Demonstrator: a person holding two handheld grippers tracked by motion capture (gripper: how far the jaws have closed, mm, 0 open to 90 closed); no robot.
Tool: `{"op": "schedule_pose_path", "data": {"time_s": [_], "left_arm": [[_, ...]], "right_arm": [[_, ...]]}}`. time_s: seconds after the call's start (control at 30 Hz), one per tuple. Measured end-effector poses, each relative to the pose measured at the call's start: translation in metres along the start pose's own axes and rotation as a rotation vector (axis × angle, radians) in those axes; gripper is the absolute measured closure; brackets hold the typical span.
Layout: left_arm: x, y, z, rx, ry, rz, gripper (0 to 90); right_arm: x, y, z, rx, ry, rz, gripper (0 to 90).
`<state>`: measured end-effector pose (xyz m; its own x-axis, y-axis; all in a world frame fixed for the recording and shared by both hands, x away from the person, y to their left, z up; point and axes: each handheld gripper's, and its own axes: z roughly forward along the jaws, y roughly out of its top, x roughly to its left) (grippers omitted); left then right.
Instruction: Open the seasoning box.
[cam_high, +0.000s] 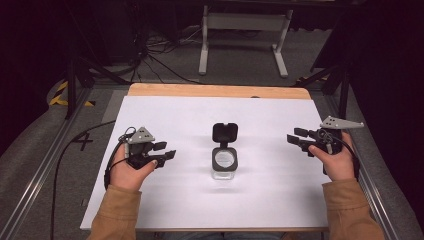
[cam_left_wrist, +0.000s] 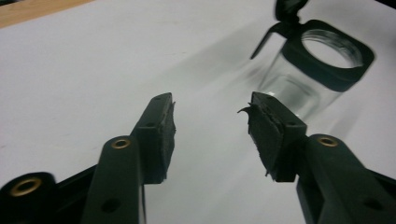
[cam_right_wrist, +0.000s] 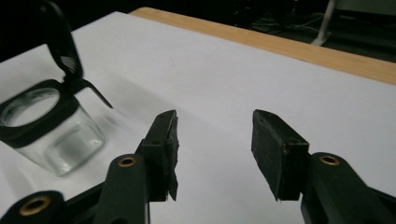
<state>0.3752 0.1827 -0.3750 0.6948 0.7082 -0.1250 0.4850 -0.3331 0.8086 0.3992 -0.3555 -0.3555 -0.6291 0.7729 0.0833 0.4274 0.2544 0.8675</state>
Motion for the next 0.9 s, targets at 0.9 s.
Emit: {"op": "schedule_pose_path", "data": {"time_s": [0.9], "left_arm": [[0.041, -0.037, 0.044, 0.185, 0.100, -0.012, 35.1]], "right_arm": [[-0.022, -0.055, 0.052, 0.171, -0.121, -0.012, 49.0]]}}
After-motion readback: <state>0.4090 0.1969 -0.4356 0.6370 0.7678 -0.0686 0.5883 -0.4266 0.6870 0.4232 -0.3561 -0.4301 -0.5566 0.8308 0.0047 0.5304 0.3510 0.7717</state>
